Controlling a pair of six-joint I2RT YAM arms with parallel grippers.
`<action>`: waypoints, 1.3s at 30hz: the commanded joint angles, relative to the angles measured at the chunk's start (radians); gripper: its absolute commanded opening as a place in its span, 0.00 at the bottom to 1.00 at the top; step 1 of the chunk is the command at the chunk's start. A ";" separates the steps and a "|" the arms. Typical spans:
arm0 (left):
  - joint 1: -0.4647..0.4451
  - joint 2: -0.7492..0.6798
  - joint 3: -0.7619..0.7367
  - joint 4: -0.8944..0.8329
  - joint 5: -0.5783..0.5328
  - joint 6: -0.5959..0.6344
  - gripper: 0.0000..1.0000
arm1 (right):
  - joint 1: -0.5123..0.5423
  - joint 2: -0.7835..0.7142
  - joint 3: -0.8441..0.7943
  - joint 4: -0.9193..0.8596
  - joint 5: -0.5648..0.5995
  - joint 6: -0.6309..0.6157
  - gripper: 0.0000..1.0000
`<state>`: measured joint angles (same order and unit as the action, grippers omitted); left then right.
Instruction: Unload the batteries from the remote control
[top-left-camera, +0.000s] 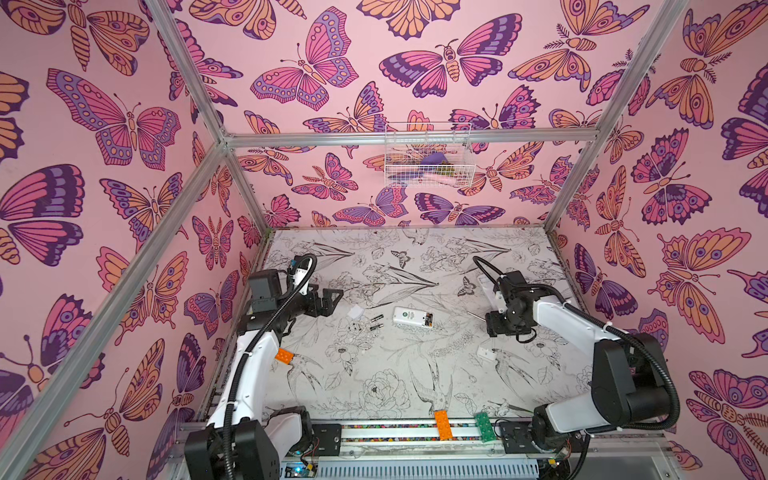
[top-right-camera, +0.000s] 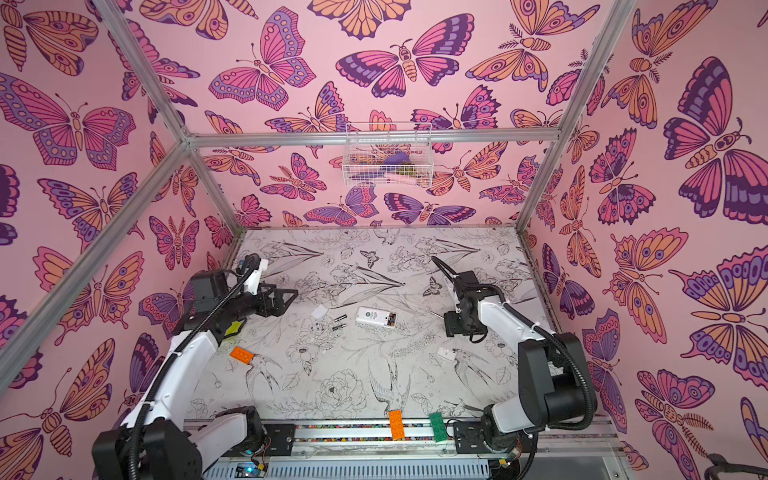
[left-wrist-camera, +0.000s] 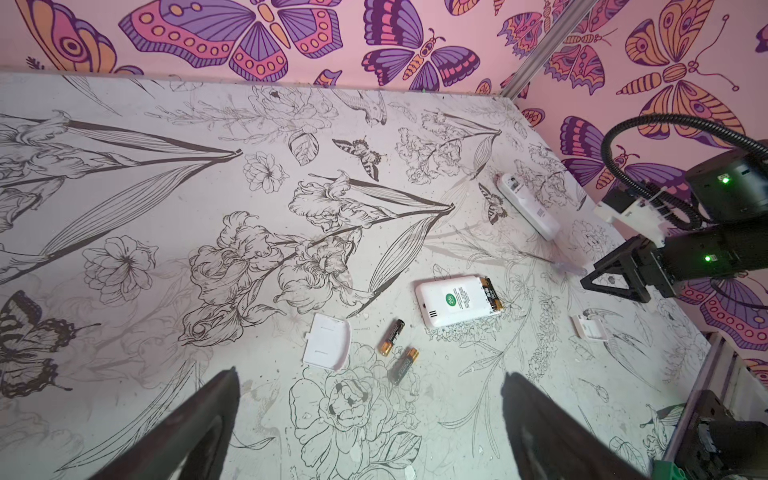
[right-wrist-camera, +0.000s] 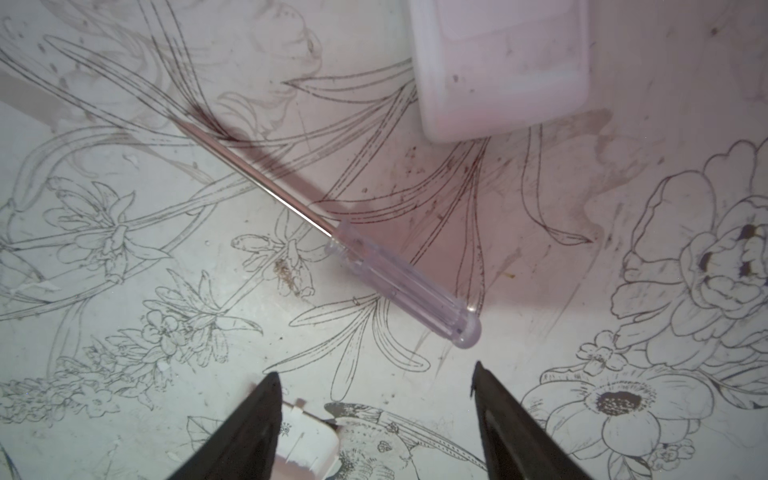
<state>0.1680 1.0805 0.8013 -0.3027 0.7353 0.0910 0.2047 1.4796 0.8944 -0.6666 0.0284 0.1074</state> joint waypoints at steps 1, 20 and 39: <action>0.004 -0.039 -0.038 0.030 0.034 -0.025 1.00 | -0.001 0.007 0.052 -0.022 -0.029 -0.086 0.74; -0.094 0.020 -0.056 0.038 0.060 -0.032 1.00 | -0.045 0.054 0.052 -0.002 -0.069 -0.190 0.72; -0.102 0.016 -0.056 0.048 0.027 -0.039 1.00 | -0.050 0.162 0.044 0.023 -0.014 -0.211 0.64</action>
<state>0.0650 1.1076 0.7410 -0.2600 0.7628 0.0433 0.1585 1.6348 0.9352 -0.6418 -0.0113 -0.0795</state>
